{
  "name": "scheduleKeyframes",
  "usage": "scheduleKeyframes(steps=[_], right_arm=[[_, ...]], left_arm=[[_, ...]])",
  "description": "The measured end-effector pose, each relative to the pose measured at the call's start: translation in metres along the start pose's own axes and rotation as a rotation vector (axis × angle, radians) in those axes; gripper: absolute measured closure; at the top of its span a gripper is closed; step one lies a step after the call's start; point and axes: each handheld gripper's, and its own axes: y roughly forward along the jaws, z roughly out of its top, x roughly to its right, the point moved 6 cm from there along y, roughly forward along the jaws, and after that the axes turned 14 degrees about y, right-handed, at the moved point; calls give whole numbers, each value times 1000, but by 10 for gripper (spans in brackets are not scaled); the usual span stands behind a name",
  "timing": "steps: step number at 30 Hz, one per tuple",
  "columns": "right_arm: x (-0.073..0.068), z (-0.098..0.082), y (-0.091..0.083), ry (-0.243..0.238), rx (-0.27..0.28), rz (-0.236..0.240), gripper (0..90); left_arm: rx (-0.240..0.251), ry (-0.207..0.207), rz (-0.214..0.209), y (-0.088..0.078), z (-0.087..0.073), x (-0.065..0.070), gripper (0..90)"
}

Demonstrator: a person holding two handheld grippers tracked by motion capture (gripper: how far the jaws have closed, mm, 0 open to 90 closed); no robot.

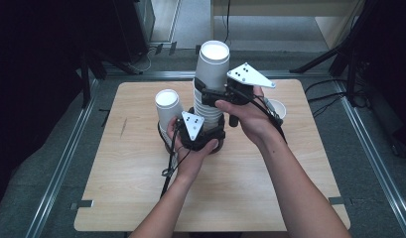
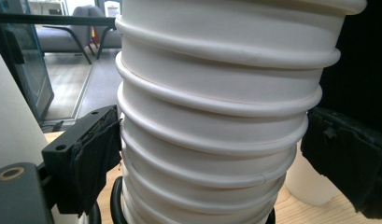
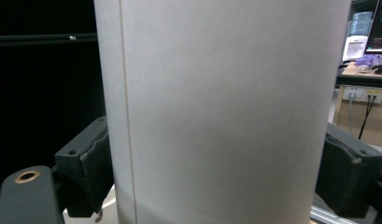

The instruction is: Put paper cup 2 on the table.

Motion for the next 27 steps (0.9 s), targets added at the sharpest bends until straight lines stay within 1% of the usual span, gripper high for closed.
scheduleKeyframes(steps=[2,6,11,14,18,22,27], right_arm=[[-1,1,0,-3,0,0,131],[-2,3,0,-38,16,-7,142],[-6,11,-3,-17,60,-6,145],[-10,17,-5,-31,94,-13,147],[-12,22,-5,-42,104,-37,149],[-16,30,-8,-45,135,-41,153],[-17,38,-12,-34,168,-59,154]], left_arm=[[-1,0,2,0,0,0,56],[-2,0,2,0,0,0,57],[-5,4,1,-1,0,0,58],[-4,3,2,-1,0,0,58],[-4,2,-1,-1,0,0,59],[-3,5,-2,-1,0,0,61],[-3,8,-2,-2,-1,0,62]])
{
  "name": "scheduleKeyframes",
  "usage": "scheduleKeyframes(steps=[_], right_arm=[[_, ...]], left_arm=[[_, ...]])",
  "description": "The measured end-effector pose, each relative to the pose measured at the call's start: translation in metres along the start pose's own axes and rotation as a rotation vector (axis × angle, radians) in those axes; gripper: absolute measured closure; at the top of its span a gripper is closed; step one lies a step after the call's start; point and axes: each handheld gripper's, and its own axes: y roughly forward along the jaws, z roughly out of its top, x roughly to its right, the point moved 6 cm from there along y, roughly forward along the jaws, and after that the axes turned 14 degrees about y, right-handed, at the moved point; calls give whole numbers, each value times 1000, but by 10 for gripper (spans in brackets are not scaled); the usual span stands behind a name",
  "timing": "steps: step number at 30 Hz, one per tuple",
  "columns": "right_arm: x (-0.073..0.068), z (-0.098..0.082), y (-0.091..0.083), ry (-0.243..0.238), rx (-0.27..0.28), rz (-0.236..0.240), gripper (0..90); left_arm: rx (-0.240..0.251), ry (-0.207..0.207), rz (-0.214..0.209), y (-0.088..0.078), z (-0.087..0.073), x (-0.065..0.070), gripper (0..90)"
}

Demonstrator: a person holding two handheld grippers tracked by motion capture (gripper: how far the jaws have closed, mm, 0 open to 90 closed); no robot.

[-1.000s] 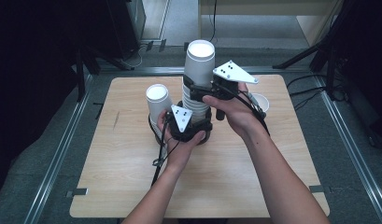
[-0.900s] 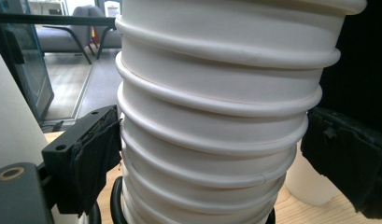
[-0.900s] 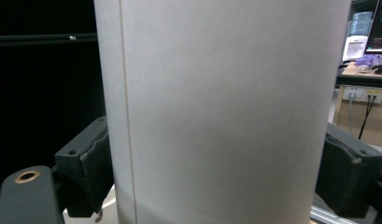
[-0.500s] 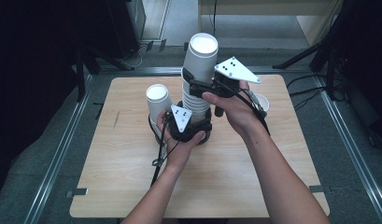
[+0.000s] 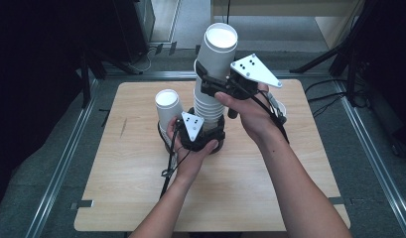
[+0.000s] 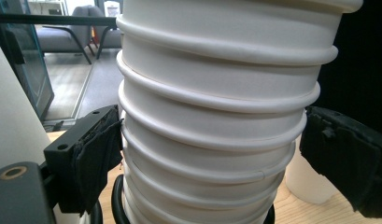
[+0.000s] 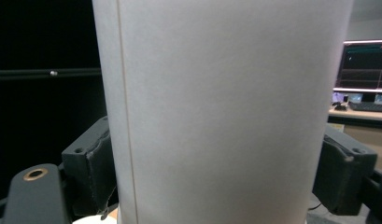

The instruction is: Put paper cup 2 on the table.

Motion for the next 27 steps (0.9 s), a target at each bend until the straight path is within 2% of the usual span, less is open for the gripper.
scheduleKeyframes(steps=[13,27], right_arm=[[0,26,-12,32,79,-1,154],[18,49,-35,40,133,-32,152]], left_arm=[[3,-7,-2,0,0,0,62],[4,-4,-3,0,0,0,64]])
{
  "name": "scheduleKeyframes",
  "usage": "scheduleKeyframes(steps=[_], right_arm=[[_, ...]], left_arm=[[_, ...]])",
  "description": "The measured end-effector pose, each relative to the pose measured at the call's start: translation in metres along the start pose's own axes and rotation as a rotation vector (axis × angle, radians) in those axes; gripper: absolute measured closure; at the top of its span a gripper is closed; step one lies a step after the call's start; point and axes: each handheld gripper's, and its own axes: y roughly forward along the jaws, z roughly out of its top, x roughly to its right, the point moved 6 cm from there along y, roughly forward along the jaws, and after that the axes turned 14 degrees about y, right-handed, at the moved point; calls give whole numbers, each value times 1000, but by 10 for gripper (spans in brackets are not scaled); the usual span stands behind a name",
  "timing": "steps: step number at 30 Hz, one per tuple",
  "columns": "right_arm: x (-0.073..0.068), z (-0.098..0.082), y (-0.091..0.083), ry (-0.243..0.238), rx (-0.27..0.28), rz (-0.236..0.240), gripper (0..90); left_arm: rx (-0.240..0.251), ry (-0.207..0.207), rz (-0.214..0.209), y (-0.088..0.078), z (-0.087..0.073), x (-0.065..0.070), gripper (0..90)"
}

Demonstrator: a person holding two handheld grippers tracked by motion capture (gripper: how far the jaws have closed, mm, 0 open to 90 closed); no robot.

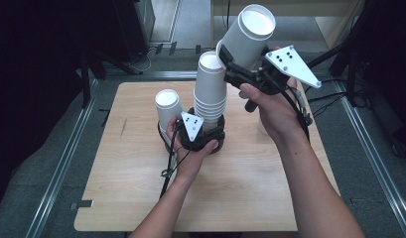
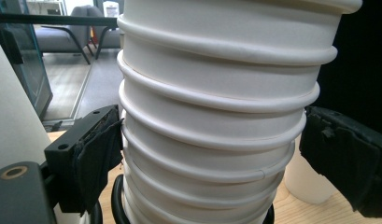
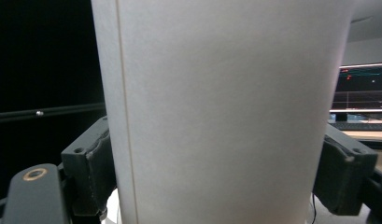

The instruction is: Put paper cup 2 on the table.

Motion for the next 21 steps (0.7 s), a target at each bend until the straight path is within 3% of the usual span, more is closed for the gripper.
scheduleKeyframes(steps=[9,21], right_arm=[[18,0,-16,-24,5,-41,151],[34,-20,-36,-69,-27,-86,148]], left_arm=[[-8,8,-11,-1,-2,-1,63],[-9,21,-44,-11,-3,2,62]])
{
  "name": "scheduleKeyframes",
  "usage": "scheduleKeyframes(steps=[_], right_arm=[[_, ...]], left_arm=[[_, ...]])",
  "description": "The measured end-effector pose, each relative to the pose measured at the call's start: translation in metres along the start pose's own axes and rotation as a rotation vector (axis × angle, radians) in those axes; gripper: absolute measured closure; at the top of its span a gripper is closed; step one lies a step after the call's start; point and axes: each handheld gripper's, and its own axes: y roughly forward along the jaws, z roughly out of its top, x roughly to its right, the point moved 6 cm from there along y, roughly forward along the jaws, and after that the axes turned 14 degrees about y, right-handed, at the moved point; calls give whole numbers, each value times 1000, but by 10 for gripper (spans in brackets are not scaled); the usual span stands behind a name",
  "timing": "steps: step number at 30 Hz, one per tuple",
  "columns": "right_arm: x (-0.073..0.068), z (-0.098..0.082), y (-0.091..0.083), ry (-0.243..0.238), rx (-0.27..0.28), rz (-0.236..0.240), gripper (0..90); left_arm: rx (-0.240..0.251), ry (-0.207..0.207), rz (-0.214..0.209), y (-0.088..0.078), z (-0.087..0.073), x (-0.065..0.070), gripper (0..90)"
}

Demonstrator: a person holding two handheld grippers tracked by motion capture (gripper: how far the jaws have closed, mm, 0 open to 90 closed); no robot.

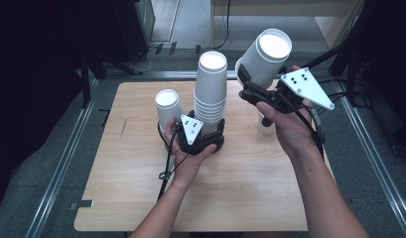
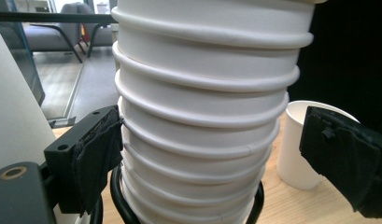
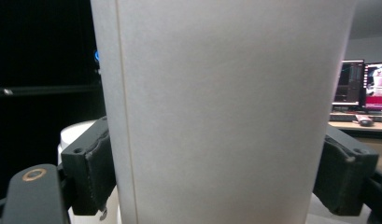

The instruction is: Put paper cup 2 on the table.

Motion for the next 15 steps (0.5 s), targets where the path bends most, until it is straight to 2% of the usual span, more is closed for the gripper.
scheduleKeyframes(steps=[12,15], right_arm=[[16,-28,-16,10,-33,-31,148],[19,-36,-21,-2,-40,-37,148]], left_arm=[[0,1,-38,-18,-8,5,62],[-5,-6,-44,-22,-12,5,62]])
